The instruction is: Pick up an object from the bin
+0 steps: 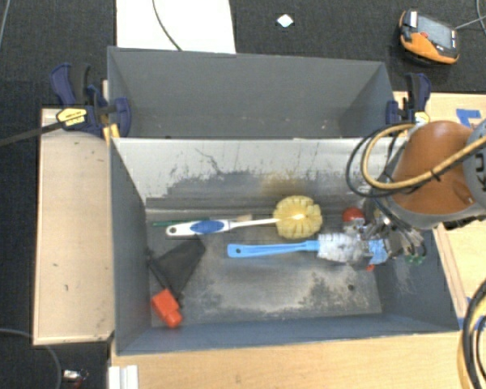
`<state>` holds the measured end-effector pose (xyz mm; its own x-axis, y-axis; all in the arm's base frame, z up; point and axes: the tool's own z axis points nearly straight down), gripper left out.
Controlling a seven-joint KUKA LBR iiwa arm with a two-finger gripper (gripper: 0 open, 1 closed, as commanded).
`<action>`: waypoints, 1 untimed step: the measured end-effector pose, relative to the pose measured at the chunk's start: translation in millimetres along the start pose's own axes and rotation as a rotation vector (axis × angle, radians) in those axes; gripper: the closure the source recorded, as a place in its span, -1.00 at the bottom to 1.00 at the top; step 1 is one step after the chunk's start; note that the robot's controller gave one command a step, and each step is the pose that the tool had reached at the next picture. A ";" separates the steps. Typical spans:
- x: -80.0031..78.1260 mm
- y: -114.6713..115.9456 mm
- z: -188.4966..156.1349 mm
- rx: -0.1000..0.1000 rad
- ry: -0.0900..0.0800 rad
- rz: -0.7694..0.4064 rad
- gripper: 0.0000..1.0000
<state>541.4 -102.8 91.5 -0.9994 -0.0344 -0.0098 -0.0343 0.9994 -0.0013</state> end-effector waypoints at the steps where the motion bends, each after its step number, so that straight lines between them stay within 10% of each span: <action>1: -0.9 -0.2 -19.0 0.001 -0.002 0.000 1.00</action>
Offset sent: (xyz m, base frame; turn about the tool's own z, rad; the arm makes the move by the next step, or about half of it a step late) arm 0.0006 -0.0003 0.0893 -0.0001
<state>542.1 -102.9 110.4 -0.9993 -0.0344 -0.0122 -0.0344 0.9994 -0.0019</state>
